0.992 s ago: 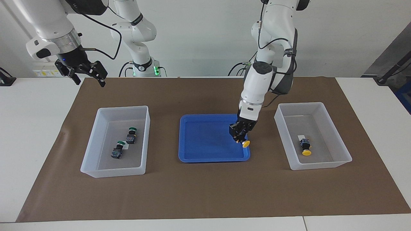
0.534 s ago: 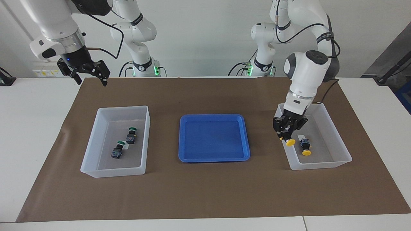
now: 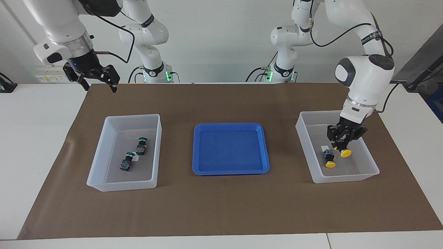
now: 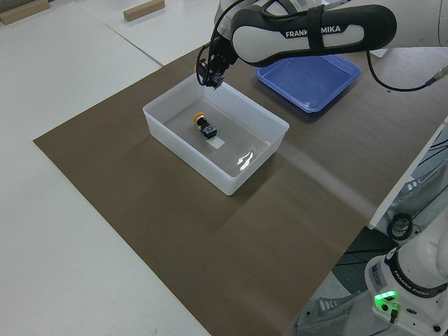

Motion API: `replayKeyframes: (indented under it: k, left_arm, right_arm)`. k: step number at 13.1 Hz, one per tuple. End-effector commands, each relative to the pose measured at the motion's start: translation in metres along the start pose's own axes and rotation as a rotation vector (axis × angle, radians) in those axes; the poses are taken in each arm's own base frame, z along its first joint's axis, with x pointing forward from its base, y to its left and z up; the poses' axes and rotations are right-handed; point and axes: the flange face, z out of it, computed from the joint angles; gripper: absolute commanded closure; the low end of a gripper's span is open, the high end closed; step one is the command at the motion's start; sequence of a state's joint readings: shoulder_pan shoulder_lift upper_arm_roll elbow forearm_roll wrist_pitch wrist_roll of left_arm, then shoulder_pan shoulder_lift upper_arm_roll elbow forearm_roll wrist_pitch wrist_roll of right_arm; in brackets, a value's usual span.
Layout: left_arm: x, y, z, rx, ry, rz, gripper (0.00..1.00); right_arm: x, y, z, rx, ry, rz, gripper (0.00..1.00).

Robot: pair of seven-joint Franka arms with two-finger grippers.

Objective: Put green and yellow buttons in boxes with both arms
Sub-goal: 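Carry the yellow button into the bin beside the left gripper, lower it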

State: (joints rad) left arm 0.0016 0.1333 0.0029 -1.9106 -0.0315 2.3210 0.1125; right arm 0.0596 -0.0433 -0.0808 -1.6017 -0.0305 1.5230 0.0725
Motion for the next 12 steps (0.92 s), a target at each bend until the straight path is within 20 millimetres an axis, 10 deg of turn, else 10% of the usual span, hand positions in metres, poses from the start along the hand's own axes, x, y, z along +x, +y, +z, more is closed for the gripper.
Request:
replayKeyframes:
  k: [1, 10, 12]
  left_arm:
    - [-0.007, -0.03, 0.002, -0.044, 0.011, 0.013, 1.0]
    - [-0.049, -0.077, 0.106, -0.028, -0.031, 0.087, 0.97]
    - [-0.051, -0.074, 0.124, -0.023, -0.025, 0.092, 0.56]
  right_arm:
    - [-0.009, -0.002, -0.002, 0.012, -0.016, 0.01, 0.0]
    - [-0.009, -0.002, -0.003, 0.013, -0.007, 0.01, 0.0]
    - [-0.009, -0.002, -0.003, 0.013, -0.007, 0.01, 0.0]
